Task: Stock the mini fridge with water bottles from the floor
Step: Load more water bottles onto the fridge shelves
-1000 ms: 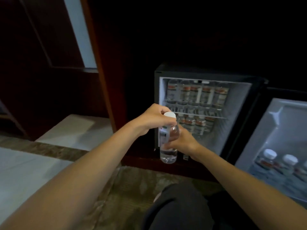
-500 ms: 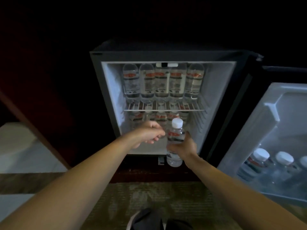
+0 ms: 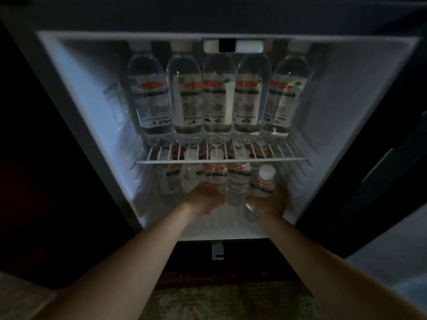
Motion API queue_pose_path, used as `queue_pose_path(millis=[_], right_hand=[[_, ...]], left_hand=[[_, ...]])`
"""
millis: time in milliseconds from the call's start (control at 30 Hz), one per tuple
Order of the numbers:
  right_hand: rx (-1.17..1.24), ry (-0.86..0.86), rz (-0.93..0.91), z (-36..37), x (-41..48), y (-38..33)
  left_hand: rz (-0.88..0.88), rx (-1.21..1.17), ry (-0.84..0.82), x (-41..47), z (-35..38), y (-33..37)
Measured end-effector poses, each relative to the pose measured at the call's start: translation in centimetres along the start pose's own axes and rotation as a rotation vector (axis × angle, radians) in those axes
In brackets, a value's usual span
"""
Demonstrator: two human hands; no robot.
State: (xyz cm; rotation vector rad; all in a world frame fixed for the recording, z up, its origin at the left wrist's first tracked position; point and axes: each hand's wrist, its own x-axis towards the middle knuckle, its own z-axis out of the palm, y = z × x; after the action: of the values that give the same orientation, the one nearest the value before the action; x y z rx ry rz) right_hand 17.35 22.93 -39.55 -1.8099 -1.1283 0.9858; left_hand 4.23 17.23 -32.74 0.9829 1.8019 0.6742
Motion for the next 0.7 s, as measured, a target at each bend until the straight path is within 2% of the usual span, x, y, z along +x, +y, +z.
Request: queue_pose_path(millis=[67, 233, 367, 433, 567, 700], right_hand=[[-0.016, 0.011, -0.025, 0.9, 0.5, 0.0], [0.114, 0.152, -0.020, 1.6, 1.4, -0.1], [0.161, 0.143, -0.036, 1.9, 2.5, -0.2], [0.119, 0.107, -0.030, 2.1, 3.4, 0.3], [-0.123, 0.008, -0.041, 2.1, 4.0, 1.7], [-0.154, -0.033, -0.026, 2.1, 4.4, 1.7]], left_hand=[[-0.010, -0.004, -0.005, 0.8, 0.2, 0.0], [0.003, -0.061, -0.012, 2.1, 0.8, -0.6], [0.018, -0.098, -0.003, 2.5, 1.0, -0.5], [0.042, -0.076, -0.007, 2.4, 1.0, -0.3], [0.079, 0.012, -0.015, 2.3, 1.2, 0.0], [0.078, 0.002, -0.025, 2.5, 1.1, -0.1]])
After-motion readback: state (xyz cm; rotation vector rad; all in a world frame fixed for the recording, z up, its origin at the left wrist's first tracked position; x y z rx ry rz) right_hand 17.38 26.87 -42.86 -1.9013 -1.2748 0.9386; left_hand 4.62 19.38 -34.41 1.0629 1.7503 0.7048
